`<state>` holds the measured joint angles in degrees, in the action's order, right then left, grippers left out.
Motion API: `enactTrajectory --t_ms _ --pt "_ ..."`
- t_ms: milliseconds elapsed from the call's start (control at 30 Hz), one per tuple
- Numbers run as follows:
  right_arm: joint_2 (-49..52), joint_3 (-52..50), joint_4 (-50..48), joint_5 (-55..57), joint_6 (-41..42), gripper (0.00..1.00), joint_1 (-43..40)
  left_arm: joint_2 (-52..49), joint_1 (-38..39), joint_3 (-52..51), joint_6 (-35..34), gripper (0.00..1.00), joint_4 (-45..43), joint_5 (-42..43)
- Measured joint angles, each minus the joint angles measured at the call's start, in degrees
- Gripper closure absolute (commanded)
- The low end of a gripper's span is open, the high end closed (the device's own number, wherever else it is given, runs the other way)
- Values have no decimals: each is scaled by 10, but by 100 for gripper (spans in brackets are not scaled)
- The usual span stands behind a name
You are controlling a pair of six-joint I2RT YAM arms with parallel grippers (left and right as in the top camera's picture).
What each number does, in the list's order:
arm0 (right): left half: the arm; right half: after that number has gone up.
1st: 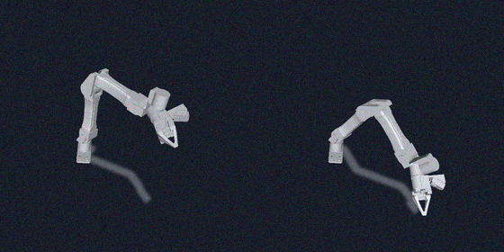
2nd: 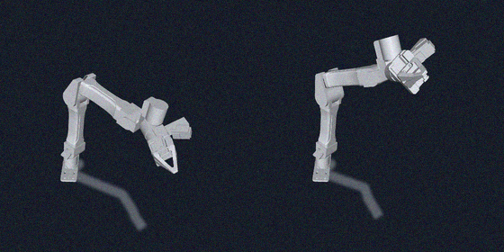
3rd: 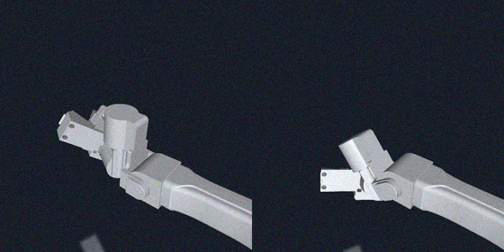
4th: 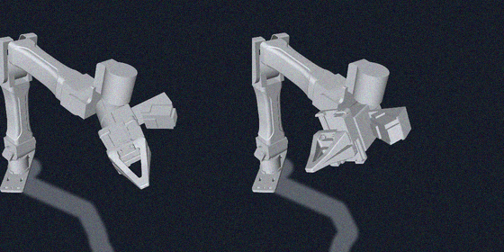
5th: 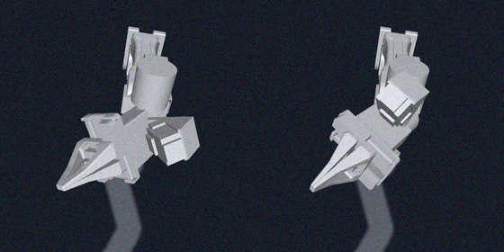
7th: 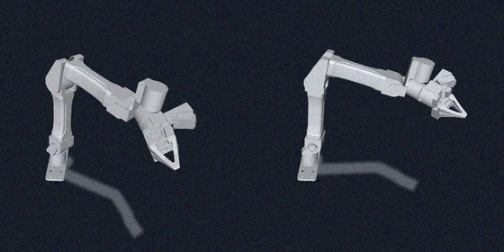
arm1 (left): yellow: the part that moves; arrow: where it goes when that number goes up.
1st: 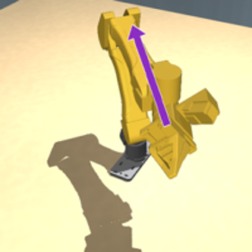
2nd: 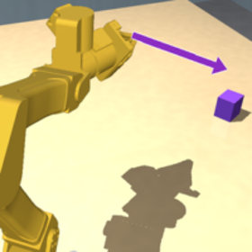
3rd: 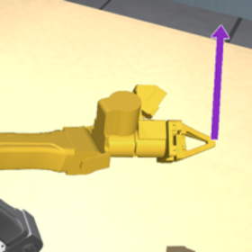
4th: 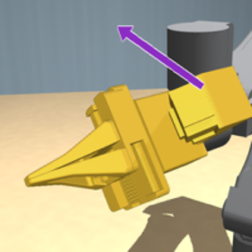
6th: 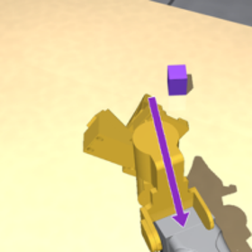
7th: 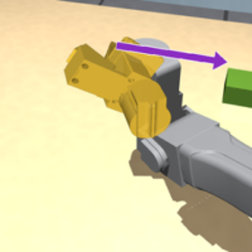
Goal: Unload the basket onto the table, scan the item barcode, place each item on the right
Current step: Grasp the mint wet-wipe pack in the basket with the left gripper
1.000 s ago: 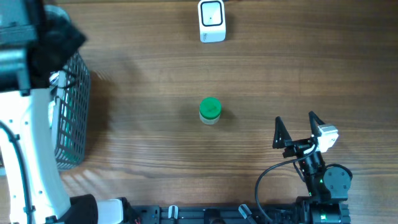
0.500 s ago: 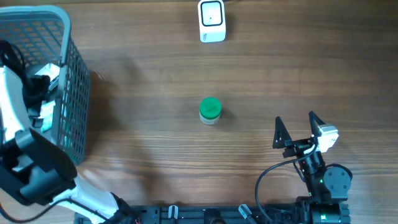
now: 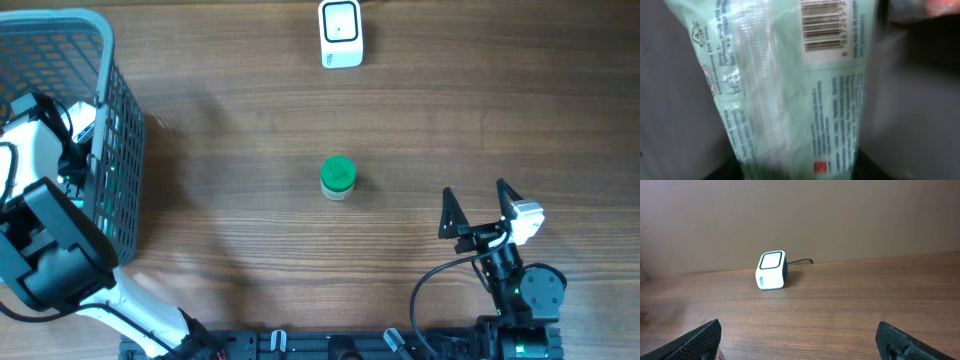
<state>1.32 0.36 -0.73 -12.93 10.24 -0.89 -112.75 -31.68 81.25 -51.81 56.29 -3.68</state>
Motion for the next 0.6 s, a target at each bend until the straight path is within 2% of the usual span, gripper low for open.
enactTrajectory --t_ms 33,67,200,300,467,600 --pt "0 0 0 0 0 0 0 0 0 0 4 94 3 0" --pt "0 0 0 0 0 0 0 1 0 1 5 96 7 0" --pt "0 0 0 0 0 0 0 12 0 6 17 96 30 0" --pt "0 0 0 0 0 0 0 46 0 45 27 96 77 4" --pt "0 0 0 0 0 0 0 213 0 197 31 96 105 12" --pt "0 0 0 0 0 0 0 396 6 233 31 96 102 79"
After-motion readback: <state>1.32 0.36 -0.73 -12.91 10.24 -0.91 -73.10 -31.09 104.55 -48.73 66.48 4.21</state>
